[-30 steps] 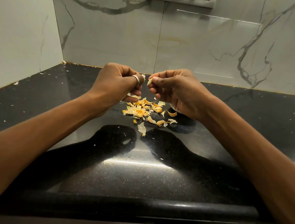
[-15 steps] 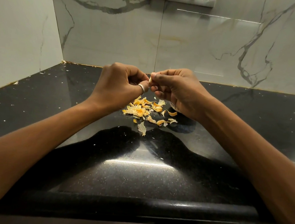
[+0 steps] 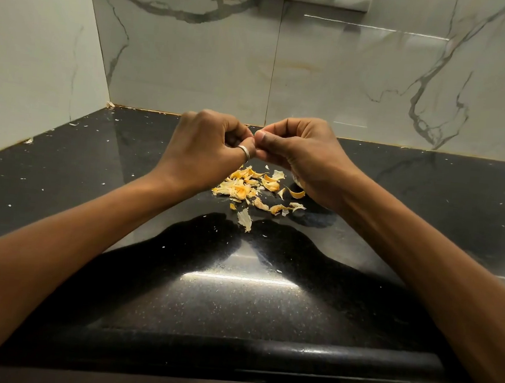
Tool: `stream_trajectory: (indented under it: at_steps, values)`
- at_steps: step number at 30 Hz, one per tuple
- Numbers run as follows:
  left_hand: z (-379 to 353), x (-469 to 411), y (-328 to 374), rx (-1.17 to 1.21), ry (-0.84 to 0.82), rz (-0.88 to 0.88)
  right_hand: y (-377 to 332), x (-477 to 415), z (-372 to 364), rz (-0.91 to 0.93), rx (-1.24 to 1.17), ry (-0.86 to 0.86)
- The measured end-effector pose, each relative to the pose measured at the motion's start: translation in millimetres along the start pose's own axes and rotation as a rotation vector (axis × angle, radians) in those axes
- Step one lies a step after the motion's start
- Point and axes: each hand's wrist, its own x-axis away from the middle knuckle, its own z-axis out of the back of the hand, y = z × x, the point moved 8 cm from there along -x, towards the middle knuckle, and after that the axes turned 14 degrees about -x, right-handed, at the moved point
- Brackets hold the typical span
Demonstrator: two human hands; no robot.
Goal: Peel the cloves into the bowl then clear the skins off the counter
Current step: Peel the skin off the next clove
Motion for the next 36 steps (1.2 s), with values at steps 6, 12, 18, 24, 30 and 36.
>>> stream_trajectory:
  at_steps: [6,12,18,24,30,36]
  values:
    - [-3.7,-1.0,-2.6,-0.012,-0.034,0.007,-0.8,0.8,0.3,0.016,0.006,0.009]
    - [-7.1,-0.4,-6.6,0.011,-0.067,0.039,-0.3,2.4,-3.3,0.007,-0.005,-0.009]
    - [-9.4,-2.2,-18.2,0.247,-0.122,0.180,-0.3,-2.1,2.4,-0.040,-0.158,0.025]
    - [-2.9,-1.0,-3.4,0.108,-0.037,0.022,-0.2,-2.4,7.6,-0.024,-0.164,0.069]
    - [4.5,0.3,9.1,-0.077,0.053,-0.134,1.4,-3.1,5.5,0.001,-0.091,0.069]
    - [5.7,0.2,12.2,-0.185,0.082,-0.175,1.2,-4.8,3.9,0.036,-0.093,0.047]
